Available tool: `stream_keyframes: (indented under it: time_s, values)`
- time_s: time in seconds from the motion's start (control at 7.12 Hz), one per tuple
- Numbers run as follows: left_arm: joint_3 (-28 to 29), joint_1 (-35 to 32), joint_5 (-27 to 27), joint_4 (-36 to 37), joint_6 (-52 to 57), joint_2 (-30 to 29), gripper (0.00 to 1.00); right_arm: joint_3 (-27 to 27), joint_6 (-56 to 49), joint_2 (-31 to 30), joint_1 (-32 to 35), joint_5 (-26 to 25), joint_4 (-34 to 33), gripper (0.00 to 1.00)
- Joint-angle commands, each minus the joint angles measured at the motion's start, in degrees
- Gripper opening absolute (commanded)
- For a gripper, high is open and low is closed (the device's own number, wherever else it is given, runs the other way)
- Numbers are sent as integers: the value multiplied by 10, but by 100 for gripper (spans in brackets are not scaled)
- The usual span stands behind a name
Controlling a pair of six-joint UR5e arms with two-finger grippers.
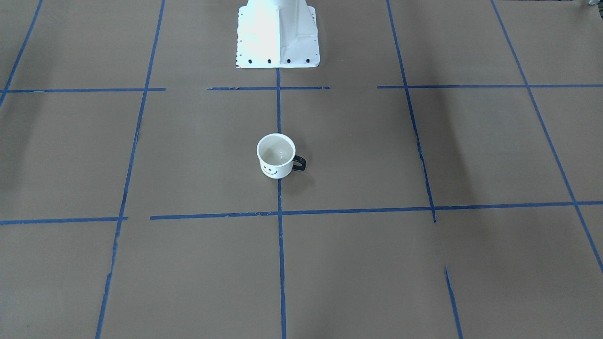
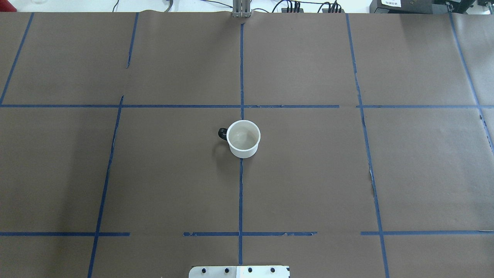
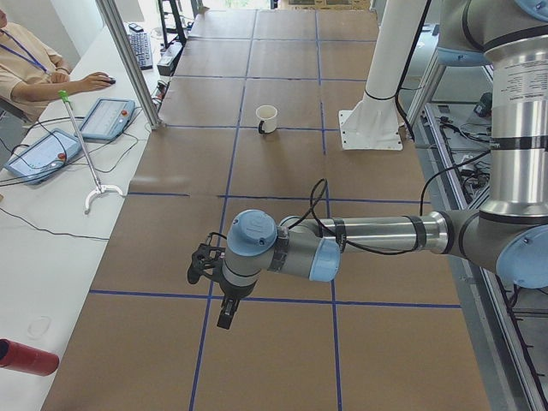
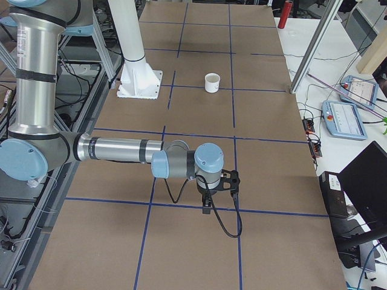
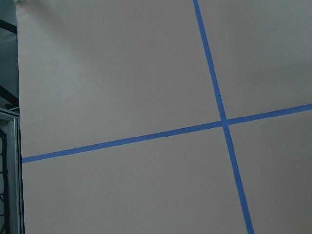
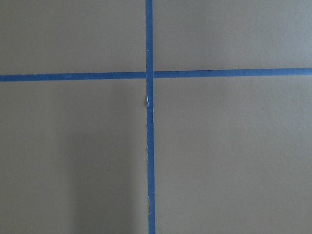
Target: Flip mug
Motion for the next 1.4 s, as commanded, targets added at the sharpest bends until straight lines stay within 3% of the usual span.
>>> stream_keyframes:
  time_s: [0.0,0.28,0.56,0.7,0.84,1.26]
  values:
    - [5,1,-1,2,0,-2,100,0,0,0,0,0,0,100]
    - [22,4,-28,10,-66,-13,100,0,0,0,0,0,0,100]
    - [-2,27,-47,129,-58,-44,100,0,1,0,0,0,0,100]
    - [-30,32,-43,135,-33,-41,100,0,0,0,0,0,0,100]
    - [-28,33,-32,135,16,-40,100,0,0,0,0,0,0,100]
    - [-25,33,-39,132,24,-39,100,0,0,0,0,0,0,100]
